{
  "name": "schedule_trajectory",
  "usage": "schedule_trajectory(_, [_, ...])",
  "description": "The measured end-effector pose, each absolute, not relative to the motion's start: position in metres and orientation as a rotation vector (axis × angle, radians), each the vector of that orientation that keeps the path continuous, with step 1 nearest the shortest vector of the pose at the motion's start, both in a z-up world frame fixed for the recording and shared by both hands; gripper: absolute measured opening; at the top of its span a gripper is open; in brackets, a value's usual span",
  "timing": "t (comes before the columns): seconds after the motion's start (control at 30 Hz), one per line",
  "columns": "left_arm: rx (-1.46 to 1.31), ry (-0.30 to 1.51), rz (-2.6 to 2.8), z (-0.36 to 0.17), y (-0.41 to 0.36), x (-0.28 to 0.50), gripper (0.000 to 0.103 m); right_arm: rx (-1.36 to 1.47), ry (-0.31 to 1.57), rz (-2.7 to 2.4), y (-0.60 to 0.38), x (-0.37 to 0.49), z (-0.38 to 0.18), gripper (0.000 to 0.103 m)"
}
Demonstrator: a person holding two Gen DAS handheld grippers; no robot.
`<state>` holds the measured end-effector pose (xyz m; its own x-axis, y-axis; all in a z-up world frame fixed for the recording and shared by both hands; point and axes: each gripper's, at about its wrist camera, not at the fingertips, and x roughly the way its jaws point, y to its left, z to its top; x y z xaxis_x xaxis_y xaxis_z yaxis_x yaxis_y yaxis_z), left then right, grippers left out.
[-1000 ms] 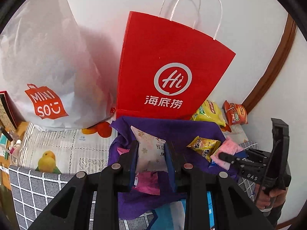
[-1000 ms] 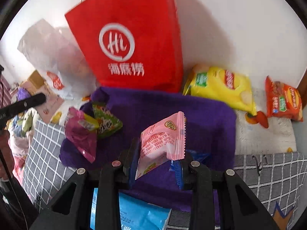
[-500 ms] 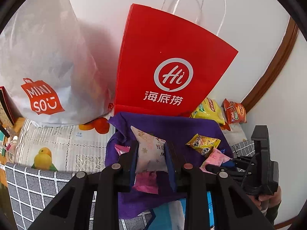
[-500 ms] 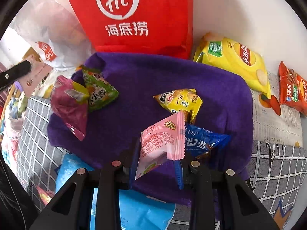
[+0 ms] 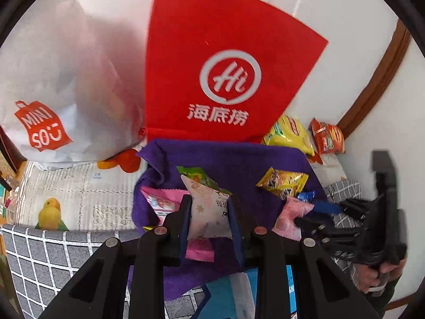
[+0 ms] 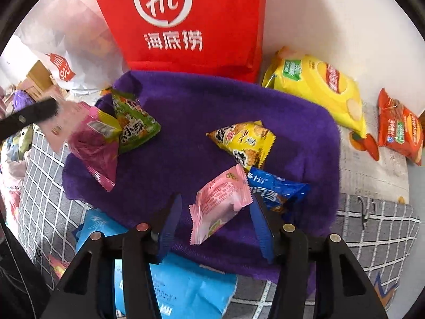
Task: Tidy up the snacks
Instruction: 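Open the right tool to drop the candy packet while the left releases the pastry bag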
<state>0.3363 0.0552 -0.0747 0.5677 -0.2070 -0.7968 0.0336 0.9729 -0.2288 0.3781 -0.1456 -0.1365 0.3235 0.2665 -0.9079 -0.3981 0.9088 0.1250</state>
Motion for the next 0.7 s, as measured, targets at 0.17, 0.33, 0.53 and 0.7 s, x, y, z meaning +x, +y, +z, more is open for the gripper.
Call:
schedule_trajectory(0.17, [-0.179,1.032,-0.161,-0.093,0.041,0.343,0.026,-0.111,1.08,0.417,-0.16,0.368,-0.109,0.056])
schedule_trajectory(0.33, [-0.164,1.067,-0.16,-0.105,0.033,0.347,0.026,-0.113,1.024,0.407,-0.164,0.362,-0.091,0.057])
schedule_trajectory(0.53, [-0.151,1.081,-0.149,-0.115,0.028,0.351,0.026,-0.148,1.005,0.397,-0.158,0.359,-0.091,0.057])
schedule_trajectory(0.7, [-0.163,1.089,-0.147,-0.12,0.028,0.354,0.026,-0.157,0.996,0.397,-0.158,0.357,-0.089,0.057])
